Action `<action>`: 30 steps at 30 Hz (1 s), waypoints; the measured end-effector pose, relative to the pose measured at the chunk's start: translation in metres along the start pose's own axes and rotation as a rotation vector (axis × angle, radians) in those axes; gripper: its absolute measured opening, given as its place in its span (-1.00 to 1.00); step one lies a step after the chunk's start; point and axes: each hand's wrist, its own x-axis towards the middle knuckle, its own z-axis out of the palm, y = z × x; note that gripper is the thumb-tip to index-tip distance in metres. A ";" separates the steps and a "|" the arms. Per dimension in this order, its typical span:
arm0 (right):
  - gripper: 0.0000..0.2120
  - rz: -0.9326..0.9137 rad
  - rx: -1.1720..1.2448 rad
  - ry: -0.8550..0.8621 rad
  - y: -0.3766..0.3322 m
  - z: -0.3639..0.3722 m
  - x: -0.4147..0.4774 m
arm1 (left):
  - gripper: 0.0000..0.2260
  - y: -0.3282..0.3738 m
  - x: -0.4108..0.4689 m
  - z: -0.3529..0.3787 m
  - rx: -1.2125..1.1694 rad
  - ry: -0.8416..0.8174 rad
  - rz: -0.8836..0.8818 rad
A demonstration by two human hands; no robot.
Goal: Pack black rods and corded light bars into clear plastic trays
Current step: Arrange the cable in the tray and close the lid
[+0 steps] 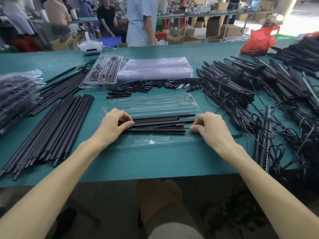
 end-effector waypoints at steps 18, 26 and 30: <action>-0.87 -0.007 0.017 0.051 0.007 -0.003 -0.002 | -0.92 -0.008 0.000 0.003 0.007 0.009 0.013; -0.78 -0.002 0.017 0.032 0.003 -0.005 -0.006 | -0.58 -0.006 -0.002 0.000 -0.072 0.007 -0.066; -0.76 -0.042 -0.009 0.017 0.002 -0.002 -0.007 | -0.48 0.001 0.001 -0.005 -0.023 0.036 -0.080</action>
